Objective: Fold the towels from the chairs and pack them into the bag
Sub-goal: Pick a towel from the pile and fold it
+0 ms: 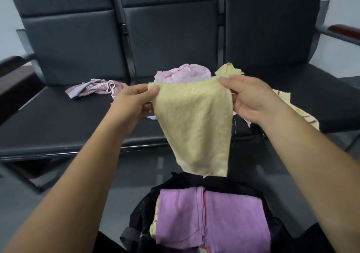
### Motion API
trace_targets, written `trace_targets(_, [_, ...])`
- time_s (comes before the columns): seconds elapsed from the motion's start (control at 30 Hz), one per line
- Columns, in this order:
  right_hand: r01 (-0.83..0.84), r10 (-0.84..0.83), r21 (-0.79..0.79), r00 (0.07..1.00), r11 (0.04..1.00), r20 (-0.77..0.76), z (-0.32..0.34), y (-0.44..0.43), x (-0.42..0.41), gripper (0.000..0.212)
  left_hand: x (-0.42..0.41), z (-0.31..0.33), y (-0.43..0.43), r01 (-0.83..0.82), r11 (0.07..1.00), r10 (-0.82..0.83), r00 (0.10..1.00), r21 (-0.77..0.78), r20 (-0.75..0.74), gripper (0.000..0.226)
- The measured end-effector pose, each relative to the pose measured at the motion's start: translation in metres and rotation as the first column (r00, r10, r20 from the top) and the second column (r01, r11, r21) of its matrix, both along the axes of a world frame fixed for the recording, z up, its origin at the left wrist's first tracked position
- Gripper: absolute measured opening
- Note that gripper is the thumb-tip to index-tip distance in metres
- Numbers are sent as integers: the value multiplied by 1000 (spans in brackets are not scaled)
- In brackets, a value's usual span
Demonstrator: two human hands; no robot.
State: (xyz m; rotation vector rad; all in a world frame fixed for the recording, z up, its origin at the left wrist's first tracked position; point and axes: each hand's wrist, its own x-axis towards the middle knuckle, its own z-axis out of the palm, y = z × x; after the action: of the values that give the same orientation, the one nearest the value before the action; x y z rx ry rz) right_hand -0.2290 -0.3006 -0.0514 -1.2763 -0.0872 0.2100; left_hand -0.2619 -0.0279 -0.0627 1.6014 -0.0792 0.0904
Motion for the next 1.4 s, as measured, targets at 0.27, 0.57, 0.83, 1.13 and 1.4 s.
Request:
trace_targets(0.27, [8,-9,146,1000,989,3,-1,-2,1,32,3,-6,4,48,990,-42,998,-134,42,33])
trace_targets(0.57, [234,-213,-90,957,968,195,-3,-2,-4,3,2,-7,-2,-111,993,113,990,-28,87,13])
trace_targets(0.83, [350,-304,-167,919,922,251,-1,-4,-6,12,-6,-6,-24,-116,983,136,981,-139,137,7])
trace_targets(1.13, [391,-315,-210,894,896,320,-7,-6,-3,20,-12,-3,-30,-63,977,105,973,-202,204,16])
trace_targets(1.4, [434,-301,-307,868,847,395,-5,-3,-4,26,-14,-3,-32,-128,985,154,956,-116,251,14])
